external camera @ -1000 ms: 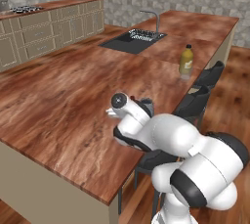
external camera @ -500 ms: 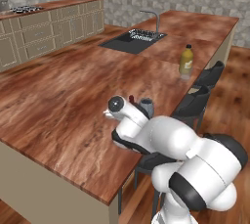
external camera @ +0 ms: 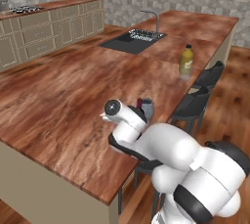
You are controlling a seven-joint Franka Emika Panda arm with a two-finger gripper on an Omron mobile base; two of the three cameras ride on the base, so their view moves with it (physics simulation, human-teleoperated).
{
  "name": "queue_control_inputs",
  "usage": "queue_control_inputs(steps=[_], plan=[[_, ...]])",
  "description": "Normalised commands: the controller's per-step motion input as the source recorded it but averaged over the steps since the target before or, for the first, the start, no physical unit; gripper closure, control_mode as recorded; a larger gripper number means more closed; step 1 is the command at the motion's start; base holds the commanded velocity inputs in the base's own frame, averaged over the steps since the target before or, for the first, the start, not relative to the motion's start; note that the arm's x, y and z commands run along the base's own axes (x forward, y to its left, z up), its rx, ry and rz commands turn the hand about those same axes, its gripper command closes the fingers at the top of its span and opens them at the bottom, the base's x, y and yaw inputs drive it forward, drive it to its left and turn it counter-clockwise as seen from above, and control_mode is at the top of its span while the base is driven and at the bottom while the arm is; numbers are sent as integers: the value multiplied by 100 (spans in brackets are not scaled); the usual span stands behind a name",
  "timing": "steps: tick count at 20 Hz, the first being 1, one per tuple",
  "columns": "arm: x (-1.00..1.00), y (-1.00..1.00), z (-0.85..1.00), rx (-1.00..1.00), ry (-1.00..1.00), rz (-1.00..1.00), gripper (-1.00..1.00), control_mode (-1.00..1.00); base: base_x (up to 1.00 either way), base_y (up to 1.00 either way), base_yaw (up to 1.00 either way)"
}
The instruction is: There is a wine glass and glass cup on the dining counter. Place the wine bottle next to the wine glass and the juice bottle next to the glass cup.
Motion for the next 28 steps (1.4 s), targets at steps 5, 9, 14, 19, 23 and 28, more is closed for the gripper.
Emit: queue_control_inputs(steps=[5, 9, 14, 19, 23, 28], plan=[[-33, 8, 7, 4, 0, 1, -100, -100, 0, 0, 0], [-28, 0, 21, 5, 0, 0, -100, -100, 0, 0, 0], [-41, -16, 36, 10, 8, 4, -100, -100, 0, 0, 0], [-47, -38, 35, 2, 2, 23, -100, -100, 0, 0, 0], [-57, -45, 29, 0, 0, 32, -100, -100, 0, 0, 0], [-67, -42, 17, 2, -1, 34, -100, -100, 0, 0, 0]])
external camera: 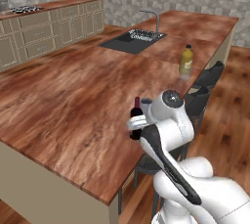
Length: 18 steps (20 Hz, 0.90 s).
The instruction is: There is a wine glass and glass cup on the dining counter. Place the wine bottle next to the wine glass and the juice bottle next to the glass cup.
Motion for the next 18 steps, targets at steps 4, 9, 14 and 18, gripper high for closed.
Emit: queue_control_inputs(steps=[4, 9, 14, 18], plan=[[-69, -34, 17, 10, 0, 23, -100, -100, 0, 0, 0], [-65, -25, 20, 8, 0, 11, -100, -100, 0, 0, 0], [-62, -24, 22, 2, 0, 6, -100, -100, 0, 0, 0], [-63, -14, 12, 0, 0, 0, -100, -100, 0, 0, 0]])
